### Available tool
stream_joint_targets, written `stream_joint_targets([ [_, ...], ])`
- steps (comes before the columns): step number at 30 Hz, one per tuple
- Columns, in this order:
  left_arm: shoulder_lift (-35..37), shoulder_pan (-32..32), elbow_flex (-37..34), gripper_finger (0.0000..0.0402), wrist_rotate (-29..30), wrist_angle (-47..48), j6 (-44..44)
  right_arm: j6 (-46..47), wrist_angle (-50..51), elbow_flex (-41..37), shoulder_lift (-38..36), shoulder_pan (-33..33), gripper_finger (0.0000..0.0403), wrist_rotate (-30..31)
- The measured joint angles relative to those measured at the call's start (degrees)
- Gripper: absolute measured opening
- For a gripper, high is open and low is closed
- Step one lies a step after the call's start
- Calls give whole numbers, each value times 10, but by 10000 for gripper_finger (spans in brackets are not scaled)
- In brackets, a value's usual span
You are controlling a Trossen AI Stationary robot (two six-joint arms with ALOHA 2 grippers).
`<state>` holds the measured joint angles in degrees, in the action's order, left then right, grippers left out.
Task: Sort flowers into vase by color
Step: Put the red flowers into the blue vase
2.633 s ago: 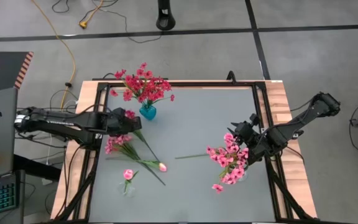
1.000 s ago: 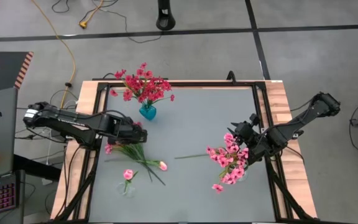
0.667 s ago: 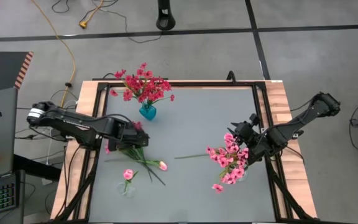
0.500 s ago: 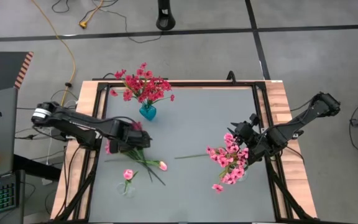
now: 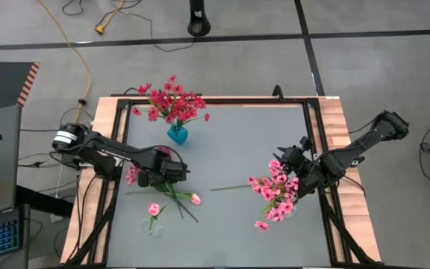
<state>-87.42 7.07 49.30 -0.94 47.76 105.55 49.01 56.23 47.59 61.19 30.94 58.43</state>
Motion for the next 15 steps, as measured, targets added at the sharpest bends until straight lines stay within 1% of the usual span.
stream_joint_targets([
  [9, -37, -4, 0, 176, 47, -23, -12, 0, 0, 0, 0, 0, 148, 0],
  [12, -37, -10, 0, 176, 71, -47, -41, 0, 0, 0, 0, 0, 148, 0],
  [15, -37, -18, 0, 176, 78, -54, -55, 0, 0, 0, 0, 0, 148, 0],
])
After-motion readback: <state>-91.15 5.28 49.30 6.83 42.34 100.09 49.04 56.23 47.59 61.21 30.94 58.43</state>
